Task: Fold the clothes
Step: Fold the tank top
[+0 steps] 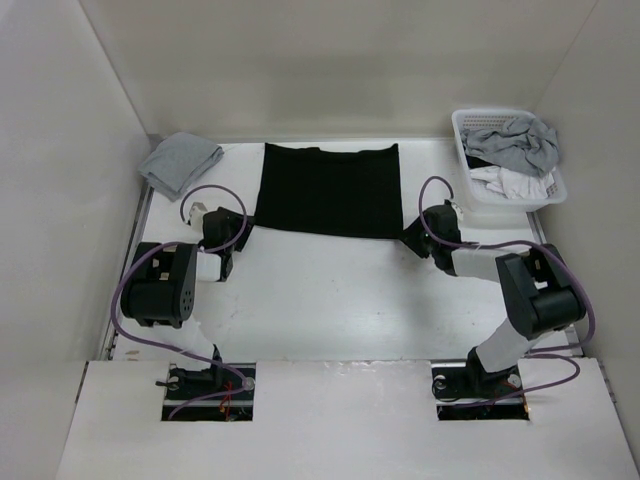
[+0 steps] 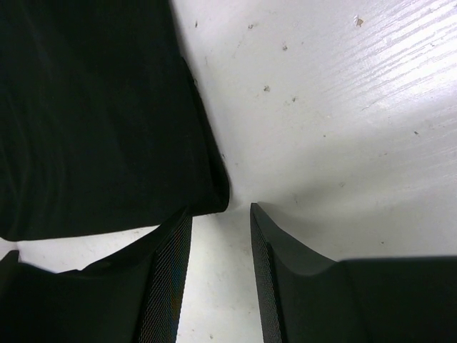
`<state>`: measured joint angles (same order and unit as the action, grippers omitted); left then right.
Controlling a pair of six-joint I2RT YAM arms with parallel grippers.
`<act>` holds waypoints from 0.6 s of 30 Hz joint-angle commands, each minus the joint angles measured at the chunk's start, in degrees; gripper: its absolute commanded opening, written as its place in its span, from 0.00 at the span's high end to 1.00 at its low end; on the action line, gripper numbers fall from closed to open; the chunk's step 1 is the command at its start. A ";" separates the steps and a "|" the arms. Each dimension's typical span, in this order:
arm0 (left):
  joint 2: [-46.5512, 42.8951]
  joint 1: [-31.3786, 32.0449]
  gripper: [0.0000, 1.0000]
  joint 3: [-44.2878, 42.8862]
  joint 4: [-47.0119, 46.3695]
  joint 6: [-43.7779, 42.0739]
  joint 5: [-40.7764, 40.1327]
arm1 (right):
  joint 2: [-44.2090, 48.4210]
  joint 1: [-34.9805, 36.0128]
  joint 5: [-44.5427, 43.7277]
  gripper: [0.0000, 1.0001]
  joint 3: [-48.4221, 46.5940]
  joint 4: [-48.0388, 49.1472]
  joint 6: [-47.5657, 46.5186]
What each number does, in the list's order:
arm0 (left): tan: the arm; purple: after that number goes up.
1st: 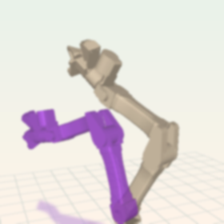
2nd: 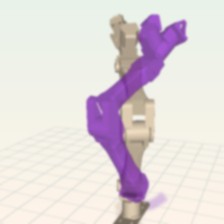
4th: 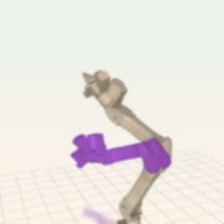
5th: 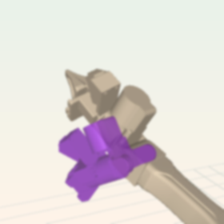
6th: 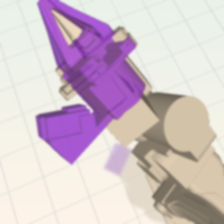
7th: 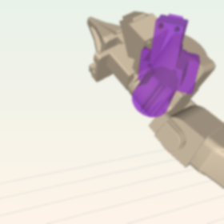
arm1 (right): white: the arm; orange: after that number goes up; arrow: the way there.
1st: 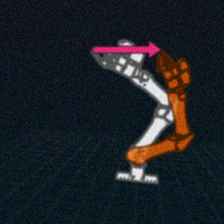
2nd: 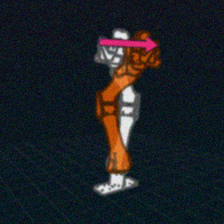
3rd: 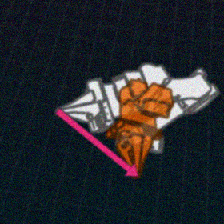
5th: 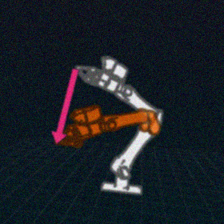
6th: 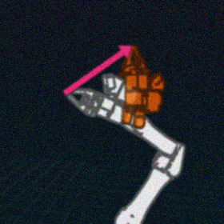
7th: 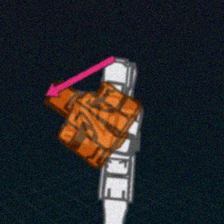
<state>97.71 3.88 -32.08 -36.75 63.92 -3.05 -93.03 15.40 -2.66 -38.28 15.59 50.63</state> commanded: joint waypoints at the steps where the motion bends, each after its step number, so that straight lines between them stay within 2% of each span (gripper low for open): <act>1: 1.07 0.29 0.52 -0.08 -1.92 -0.20 1.64 | -0.83 0.29 -1.39 0.57 -1.62 1.63 1.66; 5: 5.38 0.82 0.58 -3.95 -1.31 0.85 1.56 | -1.53 0.29 -1.39 0.60 -2.06 2.07 2.19; 9: 6.44 0.73 0.75 -4.31 -1.04 2.78 0.42 | -2.50 0.29 -1.65 0.63 -2.24 3.56 2.98; 14: 6.79 0.91 0.82 -5.19 -1.04 3.05 -0.99 | -4.08 0.29 -1.65 0.65 -2.50 4.97 4.03; 18: 8.02 0.91 0.94 -5.81 -1.39 3.05 -0.82 | -4.96 0.29 -2.09 0.68 -2.50 6.02 5.00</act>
<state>104.60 4.54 -36.29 -38.79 66.92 -2.85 -96.66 15.42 -3.09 -39.62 19.44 54.33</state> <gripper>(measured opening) 0.076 0.325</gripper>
